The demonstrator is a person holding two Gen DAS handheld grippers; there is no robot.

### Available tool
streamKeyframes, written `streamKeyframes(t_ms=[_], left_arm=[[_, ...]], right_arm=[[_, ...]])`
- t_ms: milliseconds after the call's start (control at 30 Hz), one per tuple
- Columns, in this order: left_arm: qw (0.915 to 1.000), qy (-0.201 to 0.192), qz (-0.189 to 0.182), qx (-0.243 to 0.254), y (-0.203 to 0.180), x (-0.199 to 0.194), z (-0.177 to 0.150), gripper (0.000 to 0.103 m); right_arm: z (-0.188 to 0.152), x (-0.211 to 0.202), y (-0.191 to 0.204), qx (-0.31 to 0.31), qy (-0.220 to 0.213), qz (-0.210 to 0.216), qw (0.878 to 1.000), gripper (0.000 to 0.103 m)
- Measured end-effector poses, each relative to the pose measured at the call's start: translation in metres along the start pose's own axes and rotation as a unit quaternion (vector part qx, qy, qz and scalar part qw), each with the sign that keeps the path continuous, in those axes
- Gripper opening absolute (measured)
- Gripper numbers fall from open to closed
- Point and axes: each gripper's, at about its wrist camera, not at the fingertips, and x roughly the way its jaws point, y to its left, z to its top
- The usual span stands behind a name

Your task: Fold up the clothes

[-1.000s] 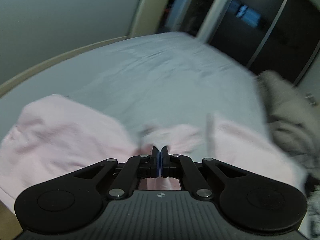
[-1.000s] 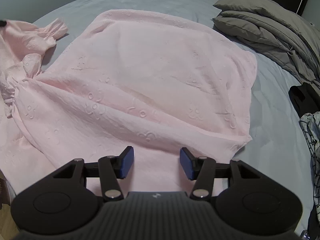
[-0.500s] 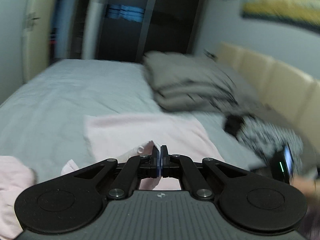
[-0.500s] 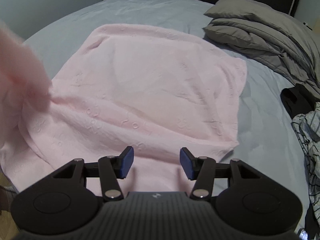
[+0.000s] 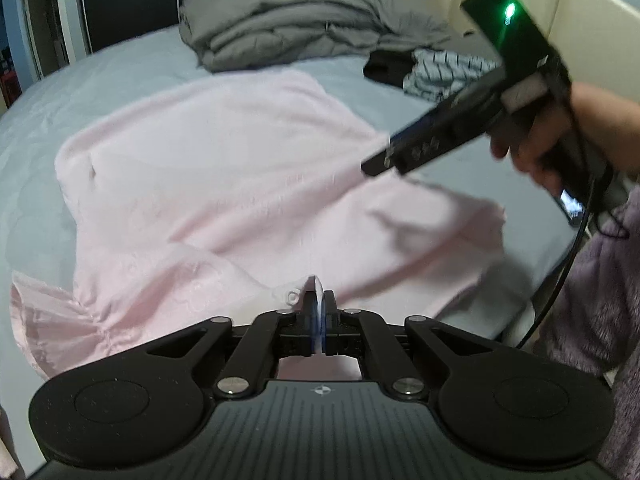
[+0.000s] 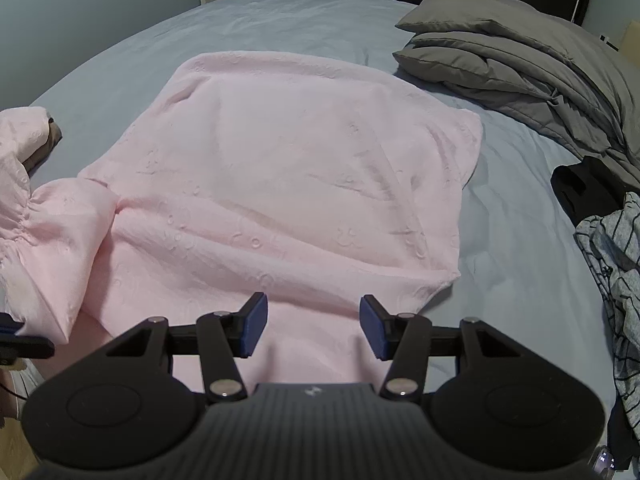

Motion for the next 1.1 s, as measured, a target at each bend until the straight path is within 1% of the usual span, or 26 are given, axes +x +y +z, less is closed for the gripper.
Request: streamKeyframes(t_ms=[33, 67, 100, 133, 200, 233, 267, 333, 367, 433, 467, 533, 600, 700, 733, 800, 833, 867, 900, 933, 967, 1033, 1100], left_arm=[[1.0000, 0.005, -0.001, -0.001, 0.000, 0.000, -0.002, 0.001], [1.0000, 0.008, 0.000, -0.004, 0.000, -0.002, -0.003, 0.007], [0.9999, 0.006, -0.003, -0.008, 0.001, -0.008, -0.004, 0.017], [0.9999, 0.000, -0.005, -0.012, 0.003, -0.013, -0.003, 0.023], [0.9994, -0.027, -0.002, -0.021, 0.008, -0.026, -0.002, 0.047], [0.9988, -0.041, 0.004, -0.024, 0.011, -0.033, -0.001, 0.050], [0.9978, -0.058, 0.018, -0.028, 0.016, -0.042, 0.000, 0.050], [0.9945, -0.077, 0.054, -0.045, 0.028, -0.054, 0.001, 0.051], [0.9913, -0.087, 0.076, -0.064, 0.037, -0.061, 0.001, 0.051], [0.9851, -0.100, 0.098, -0.099, 0.054, -0.071, -0.001, 0.052], [0.9821, -0.104, 0.108, -0.114, 0.062, -0.075, -0.003, 0.054], [0.9750, -0.101, 0.137, -0.142, 0.076, -0.080, -0.008, 0.057], [0.9706, -0.082, 0.159, -0.162, 0.087, -0.078, -0.015, 0.059], [0.9630, -0.054, 0.178, -0.195, 0.103, -0.068, -0.026, 0.062], [0.9618, -0.045, 0.169, -0.211, 0.109, -0.064, -0.030, 0.063], [0.9588, -0.027, 0.143, -0.244, 0.121, -0.054, -0.036, 0.063], [0.9564, -0.022, 0.135, -0.258, 0.125, -0.048, -0.039, 0.063], [0.9538, -0.017, 0.130, -0.270, 0.129, -0.043, -0.040, 0.056], [0.9523, -0.016, 0.125, -0.278, 0.132, -0.038, -0.041, 0.034], [0.9527, -0.018, 0.122, -0.278, 0.132, -0.037, -0.040, 0.021], [0.9534, -0.020, 0.119, -0.276, 0.132, -0.038, -0.038, 0.012], [0.9560, -0.030, 0.111, -0.270, 0.129, -0.042, -0.033, 0.006], [0.9594, -0.047, 0.094, -0.262, 0.120, -0.049, -0.026, 0.003]], right_arm=[[0.000, 0.000, 0.000, -0.001, 0.001, 0.001, 1.000, 0.055], [-0.001, 0.000, 0.000, -0.002, 0.002, 0.001, 1.000, 0.055], [-0.001, 0.001, 0.001, -0.003, 0.003, 0.002, 1.000, 0.055], [-0.002, 0.001, 0.001, -0.004, 0.003, 0.002, 1.000, 0.055], [-0.002, 0.001, 0.002, -0.005, 0.004, 0.004, 1.000, 0.055], [-0.002, 0.001, 0.003, -0.006, 0.004, 0.005, 1.000, 0.055], [-0.002, 0.001, 0.003, -0.007, 0.003, 0.006, 1.000, 0.055], [-0.002, 0.001, 0.005, -0.009, 0.003, 0.007, 1.000, 0.055], [-0.002, 0.001, 0.006, -0.011, 0.004, 0.008, 1.000, 0.055], [-0.002, 0.002, 0.008, -0.013, 0.004, 0.009, 1.000, 0.055], [-0.002, 0.002, 0.009, -0.014, 0.004, 0.010, 1.000, 0.055], [-0.002, 0.001, 0.011, -0.017, 0.004, 0.011, 1.000, 0.055], [-0.002, 0.000, 0.013, -0.020, 0.003, 0.013, 1.000, 0.055], [-0.002, 0.000, 0.014, -0.023, 0.003, 0.013, 1.000, 0.055], [-0.002, 0.000, 0.015, -0.024, 0.004, 0.013, 1.000, 0.055], [-0.003, 0.001, 0.017, -0.026, 0.005, 0.013, 1.000, 0.055], [-0.003, 0.001, 0.018, -0.028, 0.006, 0.014, 1.000, 0.055], [-0.003, 0.001, 0.020, -0.030, 0.007, 0.014, 0.999, 0.055], [-0.002, 0.001, 0.021, -0.032, 0.007, 0.015, 0.999, 0.055], [-0.002, 0.001, 0.022, -0.034, 0.006, 0.015, 0.999, 0.055], [-0.002, 0.000, 0.023, -0.036, 0.005, 0.015, 0.999, 0.055], [-0.002, -0.002, 0.024, -0.041, 0.002, 0.015, 0.999, 0.055], [-0.003, -0.003, 0.025, -0.046, 0.000, 0.013, 0.999, 0.056]])
